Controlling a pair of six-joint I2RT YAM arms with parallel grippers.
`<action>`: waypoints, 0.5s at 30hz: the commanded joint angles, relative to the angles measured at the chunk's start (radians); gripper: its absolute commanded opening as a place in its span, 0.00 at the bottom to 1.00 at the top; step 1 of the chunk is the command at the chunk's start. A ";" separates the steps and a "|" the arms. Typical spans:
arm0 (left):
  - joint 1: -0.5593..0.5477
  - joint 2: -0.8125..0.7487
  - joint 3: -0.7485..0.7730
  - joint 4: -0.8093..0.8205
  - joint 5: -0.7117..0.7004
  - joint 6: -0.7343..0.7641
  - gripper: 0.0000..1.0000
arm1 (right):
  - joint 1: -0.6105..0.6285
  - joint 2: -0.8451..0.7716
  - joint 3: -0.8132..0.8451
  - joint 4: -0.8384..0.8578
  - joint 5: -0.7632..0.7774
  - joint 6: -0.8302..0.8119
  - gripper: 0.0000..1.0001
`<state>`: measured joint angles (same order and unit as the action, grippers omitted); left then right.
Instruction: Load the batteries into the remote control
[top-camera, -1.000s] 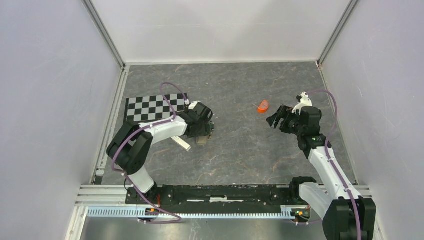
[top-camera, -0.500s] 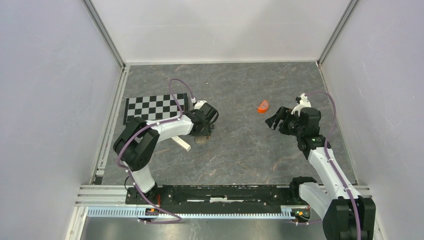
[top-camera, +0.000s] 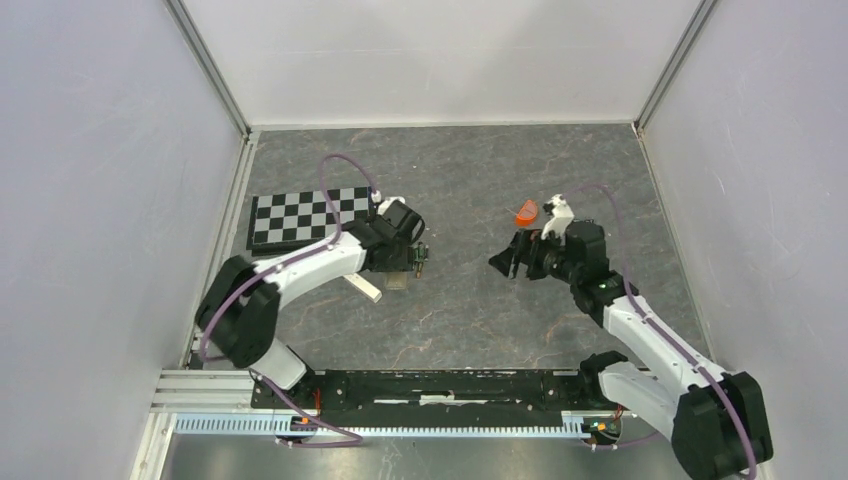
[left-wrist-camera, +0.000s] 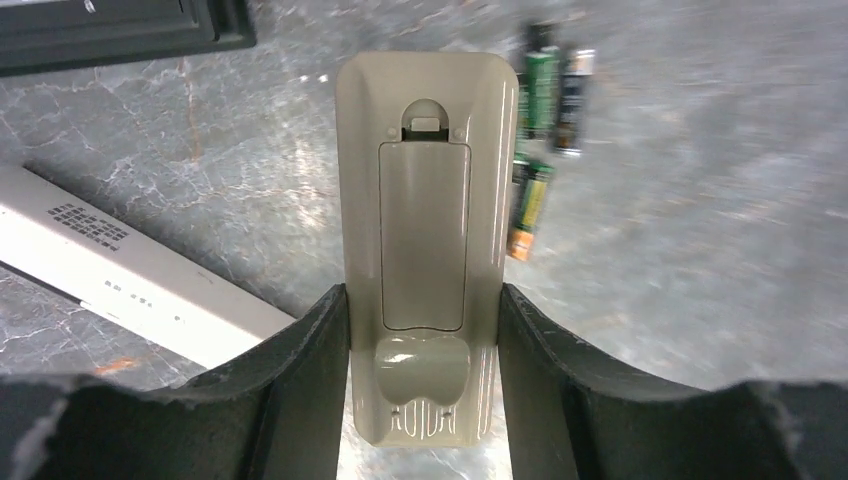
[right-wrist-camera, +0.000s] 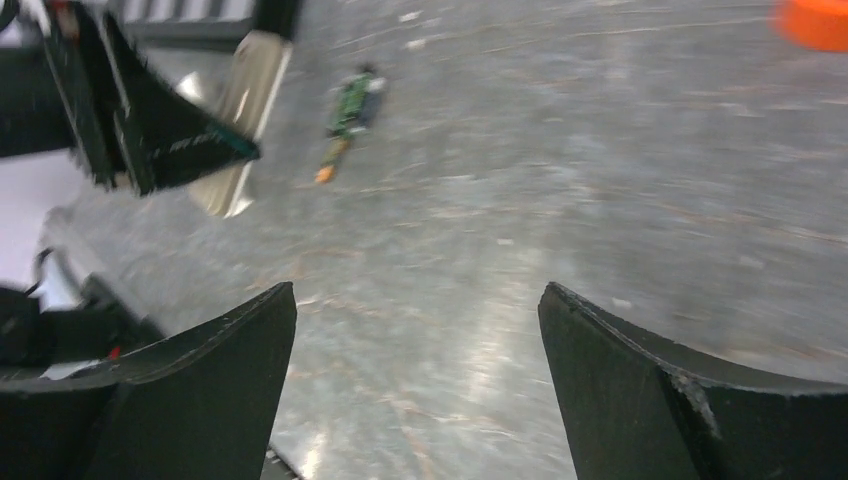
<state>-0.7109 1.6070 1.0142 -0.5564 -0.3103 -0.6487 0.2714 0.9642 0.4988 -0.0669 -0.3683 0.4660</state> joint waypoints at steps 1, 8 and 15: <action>0.004 -0.178 0.024 0.033 0.178 0.041 0.36 | 0.143 -0.005 -0.061 0.326 -0.073 0.151 0.96; 0.004 -0.356 -0.058 0.251 0.413 0.154 0.34 | 0.231 -0.038 -0.116 0.631 -0.013 0.347 0.96; -0.014 -0.436 -0.095 0.345 0.402 0.402 0.35 | 0.268 0.063 0.134 0.400 0.034 0.298 0.96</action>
<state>-0.7109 1.2057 0.9245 -0.3393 0.0605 -0.4469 0.5114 0.9657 0.4511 0.4026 -0.3725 0.7799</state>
